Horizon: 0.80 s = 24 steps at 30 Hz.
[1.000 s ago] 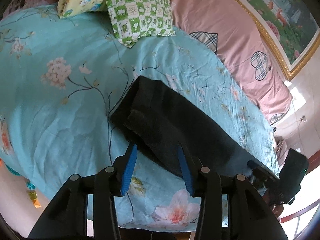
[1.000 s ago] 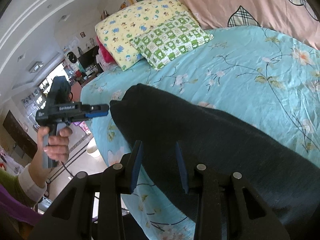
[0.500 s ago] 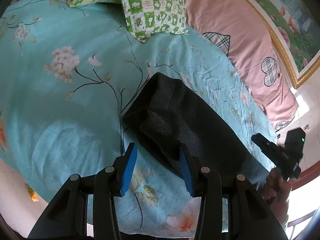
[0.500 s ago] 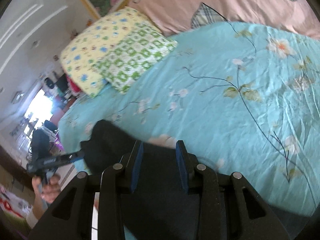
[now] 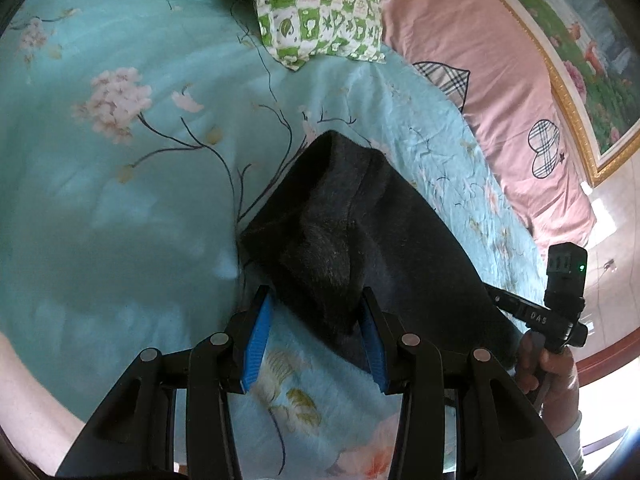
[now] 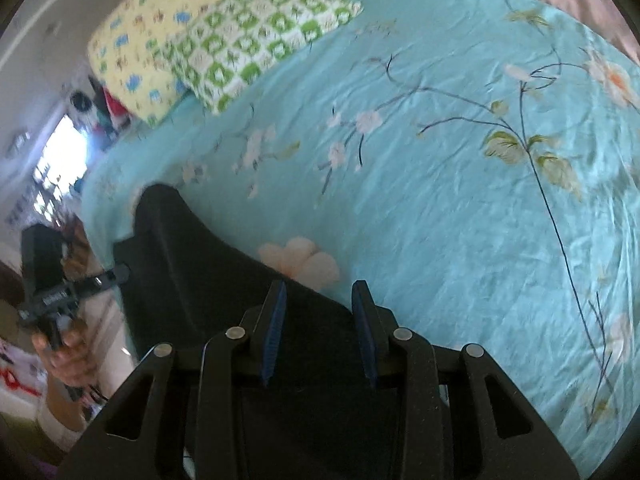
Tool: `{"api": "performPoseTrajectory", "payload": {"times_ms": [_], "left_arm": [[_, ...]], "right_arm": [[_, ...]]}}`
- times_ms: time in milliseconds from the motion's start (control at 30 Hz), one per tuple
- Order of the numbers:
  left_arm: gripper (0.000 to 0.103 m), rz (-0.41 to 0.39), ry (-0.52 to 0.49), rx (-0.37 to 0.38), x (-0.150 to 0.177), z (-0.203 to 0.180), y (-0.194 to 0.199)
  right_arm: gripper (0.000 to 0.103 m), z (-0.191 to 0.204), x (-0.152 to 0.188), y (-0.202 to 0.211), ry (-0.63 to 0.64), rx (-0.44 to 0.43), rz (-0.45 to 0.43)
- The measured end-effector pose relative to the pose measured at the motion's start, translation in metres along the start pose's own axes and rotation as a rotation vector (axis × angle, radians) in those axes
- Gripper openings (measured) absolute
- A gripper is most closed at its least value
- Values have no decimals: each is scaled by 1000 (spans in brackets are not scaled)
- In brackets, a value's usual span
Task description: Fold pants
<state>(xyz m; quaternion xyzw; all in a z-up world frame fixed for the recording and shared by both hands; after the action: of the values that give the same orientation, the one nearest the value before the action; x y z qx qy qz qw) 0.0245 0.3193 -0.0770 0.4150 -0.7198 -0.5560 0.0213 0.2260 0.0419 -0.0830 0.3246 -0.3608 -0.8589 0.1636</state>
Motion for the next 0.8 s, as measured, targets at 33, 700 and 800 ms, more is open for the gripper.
{"api": "performPoseTrajectory", "payload": {"times_ms": [33,700,800], "left_arm": [[43,0,-2,0,0,-2,-4],[13,-287,-231,97,-27,-67,85],[13,-305,-292,23,-31,-71,75]], "right_arm": [[36,0,1,-3,10,-2,23],[9,30,-30,67,195,136,-198],[9,28,-35,59,185,170,-240]]}}
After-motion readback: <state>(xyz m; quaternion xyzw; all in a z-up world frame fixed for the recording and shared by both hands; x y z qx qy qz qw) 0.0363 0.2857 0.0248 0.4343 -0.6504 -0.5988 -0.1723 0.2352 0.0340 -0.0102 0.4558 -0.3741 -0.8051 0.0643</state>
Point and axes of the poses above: each gripper's, at about its wrist camera, not at the fingertips, and y roughly against the way its jaws point, z to its left, x to its underside, the point moved 6 cm from there along -y, roughly the way its jaws point, and after that the axes turned 11 degrees about -x, right-handed, at the moved point
